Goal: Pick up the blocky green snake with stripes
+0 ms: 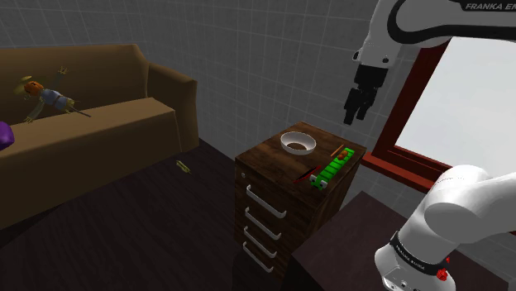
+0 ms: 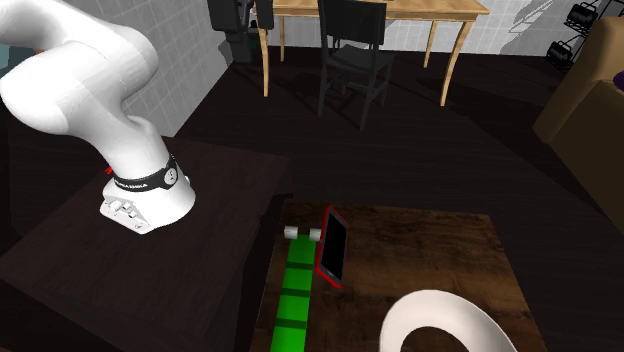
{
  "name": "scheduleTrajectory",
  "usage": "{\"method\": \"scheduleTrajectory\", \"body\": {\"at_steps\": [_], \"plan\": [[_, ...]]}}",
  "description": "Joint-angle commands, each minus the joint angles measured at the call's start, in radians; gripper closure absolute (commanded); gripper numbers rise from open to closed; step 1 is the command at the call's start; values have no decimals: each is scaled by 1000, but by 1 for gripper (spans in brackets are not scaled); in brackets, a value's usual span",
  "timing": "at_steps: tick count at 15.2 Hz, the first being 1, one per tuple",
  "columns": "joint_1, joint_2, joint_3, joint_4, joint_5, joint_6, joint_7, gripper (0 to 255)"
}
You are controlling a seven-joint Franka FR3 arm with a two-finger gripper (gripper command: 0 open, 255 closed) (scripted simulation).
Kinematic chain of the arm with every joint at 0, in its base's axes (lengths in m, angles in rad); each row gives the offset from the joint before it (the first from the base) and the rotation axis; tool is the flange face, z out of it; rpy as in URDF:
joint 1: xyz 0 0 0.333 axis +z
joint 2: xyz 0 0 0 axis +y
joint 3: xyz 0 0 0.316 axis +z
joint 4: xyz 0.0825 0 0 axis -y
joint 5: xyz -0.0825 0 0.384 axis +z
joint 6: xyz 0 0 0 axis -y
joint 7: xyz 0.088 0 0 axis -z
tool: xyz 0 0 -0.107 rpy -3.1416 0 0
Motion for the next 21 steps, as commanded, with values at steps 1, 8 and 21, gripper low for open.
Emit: {"method": "scheduleTrajectory", "body": {"at_steps": [1,8,21], "plan": [[0,0,0,0,0,0,0,0],[-98,163,26,-70,-1,241,216,0],[-272,524,18,-96,-43,633,616,0]]}}
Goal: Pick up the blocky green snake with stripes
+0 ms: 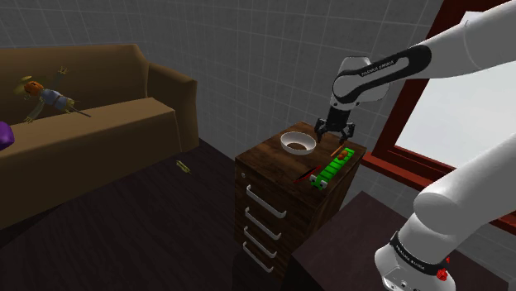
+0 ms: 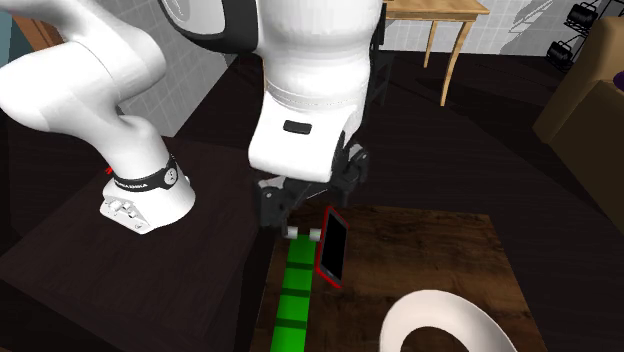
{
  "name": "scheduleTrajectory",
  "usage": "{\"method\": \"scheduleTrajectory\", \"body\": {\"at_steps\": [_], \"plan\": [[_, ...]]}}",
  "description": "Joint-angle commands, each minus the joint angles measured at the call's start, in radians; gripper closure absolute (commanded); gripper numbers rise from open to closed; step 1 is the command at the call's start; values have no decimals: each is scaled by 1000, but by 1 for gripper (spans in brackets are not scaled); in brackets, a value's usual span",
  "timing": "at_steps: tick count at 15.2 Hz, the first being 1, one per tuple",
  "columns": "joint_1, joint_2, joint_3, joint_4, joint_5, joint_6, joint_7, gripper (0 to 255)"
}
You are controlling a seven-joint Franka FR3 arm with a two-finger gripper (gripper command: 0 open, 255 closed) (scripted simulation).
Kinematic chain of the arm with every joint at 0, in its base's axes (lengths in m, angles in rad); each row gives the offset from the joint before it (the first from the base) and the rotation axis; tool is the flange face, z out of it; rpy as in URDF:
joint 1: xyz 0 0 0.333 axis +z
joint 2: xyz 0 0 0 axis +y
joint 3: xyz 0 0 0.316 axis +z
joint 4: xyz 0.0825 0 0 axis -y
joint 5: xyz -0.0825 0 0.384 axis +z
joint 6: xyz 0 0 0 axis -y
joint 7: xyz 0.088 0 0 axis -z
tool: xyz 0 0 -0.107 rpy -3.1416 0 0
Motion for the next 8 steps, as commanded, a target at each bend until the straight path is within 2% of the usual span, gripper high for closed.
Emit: {"method": "scheduleTrajectory", "body": {"at_steps": [1,8], "plan": [[-25,62,-6,2,-9,62,66,0],[-102,253,-51,22,-41,232,279,0]]}}
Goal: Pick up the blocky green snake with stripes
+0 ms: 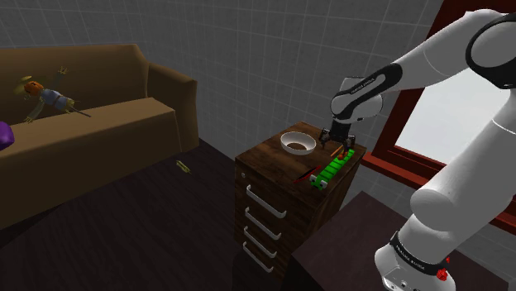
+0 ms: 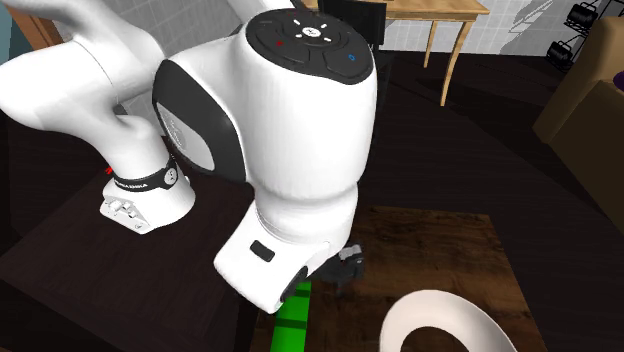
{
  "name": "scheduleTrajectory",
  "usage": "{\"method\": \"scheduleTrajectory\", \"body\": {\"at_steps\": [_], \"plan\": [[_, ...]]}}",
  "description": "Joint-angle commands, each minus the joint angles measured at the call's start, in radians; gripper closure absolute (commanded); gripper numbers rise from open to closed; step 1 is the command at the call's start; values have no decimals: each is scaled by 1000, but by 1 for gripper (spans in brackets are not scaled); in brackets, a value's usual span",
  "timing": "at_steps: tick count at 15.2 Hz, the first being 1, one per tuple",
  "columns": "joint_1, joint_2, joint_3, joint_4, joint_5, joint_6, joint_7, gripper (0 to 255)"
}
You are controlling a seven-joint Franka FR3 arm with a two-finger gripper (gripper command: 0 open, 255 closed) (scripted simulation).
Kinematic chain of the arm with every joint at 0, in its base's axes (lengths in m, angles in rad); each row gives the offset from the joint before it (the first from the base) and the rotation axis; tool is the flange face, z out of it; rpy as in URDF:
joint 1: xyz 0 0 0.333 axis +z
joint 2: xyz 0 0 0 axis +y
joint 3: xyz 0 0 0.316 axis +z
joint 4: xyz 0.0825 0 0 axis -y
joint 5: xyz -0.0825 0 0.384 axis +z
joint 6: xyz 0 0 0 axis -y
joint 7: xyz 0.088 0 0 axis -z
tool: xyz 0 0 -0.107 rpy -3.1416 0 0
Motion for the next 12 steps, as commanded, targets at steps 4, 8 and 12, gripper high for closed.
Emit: {"method": "scheduleTrajectory", "body": {"at_steps": [4,8,12], "plan": [[-45,128,-44,18,-15,109,152,0],[-52,188,-52,18,-8,168,170,0],[-54,241,-48,16,4,222,163,0]]}}
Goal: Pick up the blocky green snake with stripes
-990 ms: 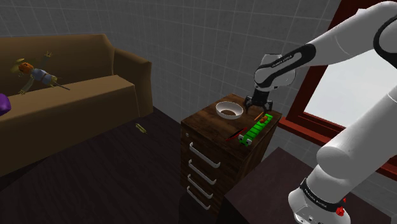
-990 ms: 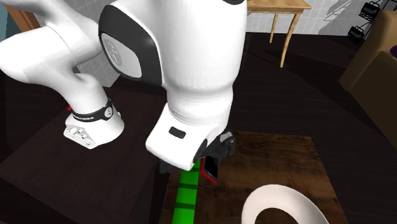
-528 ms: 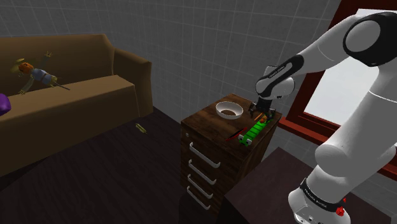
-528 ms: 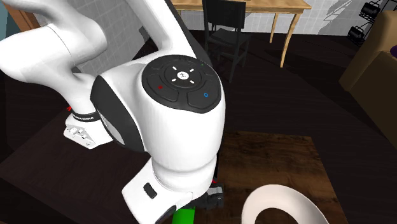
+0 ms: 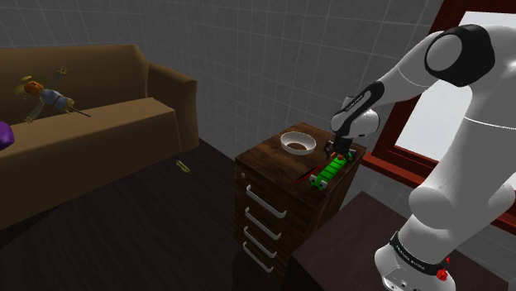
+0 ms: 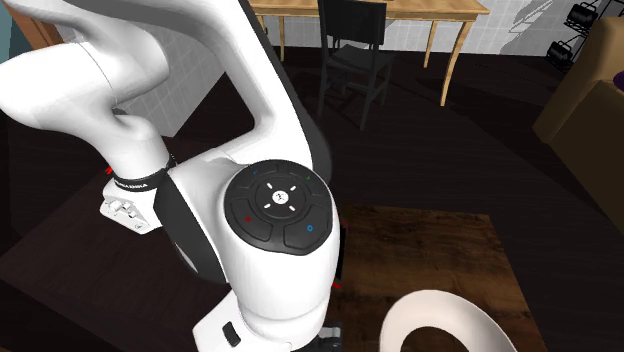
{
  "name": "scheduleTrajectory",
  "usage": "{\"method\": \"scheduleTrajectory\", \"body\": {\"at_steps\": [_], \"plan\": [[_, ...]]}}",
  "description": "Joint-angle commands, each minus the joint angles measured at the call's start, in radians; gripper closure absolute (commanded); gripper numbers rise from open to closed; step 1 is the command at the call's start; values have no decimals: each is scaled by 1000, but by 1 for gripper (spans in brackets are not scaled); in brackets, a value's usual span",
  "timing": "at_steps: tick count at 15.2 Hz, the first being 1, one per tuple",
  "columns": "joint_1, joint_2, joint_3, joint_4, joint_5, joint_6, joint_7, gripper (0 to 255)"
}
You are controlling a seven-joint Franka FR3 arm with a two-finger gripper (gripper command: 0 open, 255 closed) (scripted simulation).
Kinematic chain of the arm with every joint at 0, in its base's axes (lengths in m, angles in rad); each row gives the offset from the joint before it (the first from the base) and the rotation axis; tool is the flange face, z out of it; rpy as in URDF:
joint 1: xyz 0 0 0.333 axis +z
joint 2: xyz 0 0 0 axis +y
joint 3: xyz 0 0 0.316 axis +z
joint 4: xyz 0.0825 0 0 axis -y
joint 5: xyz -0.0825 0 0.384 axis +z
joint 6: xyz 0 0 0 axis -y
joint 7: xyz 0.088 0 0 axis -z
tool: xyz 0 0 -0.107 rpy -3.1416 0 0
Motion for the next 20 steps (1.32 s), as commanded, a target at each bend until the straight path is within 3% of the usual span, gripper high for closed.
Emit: {"method": "scheduleTrajectory", "body": {"at_steps": [1,2,3,12,20], "plan": [[-2,22,2,-1,5,24,-3,0],[-2,22,2,-1,5,24,-3,0],[-1,23,2,-1,5,24,-3,255],[-2,22,1,-1,5,24,-3,255],[3,-82,-6,3,-17,-84,10,255]]}}
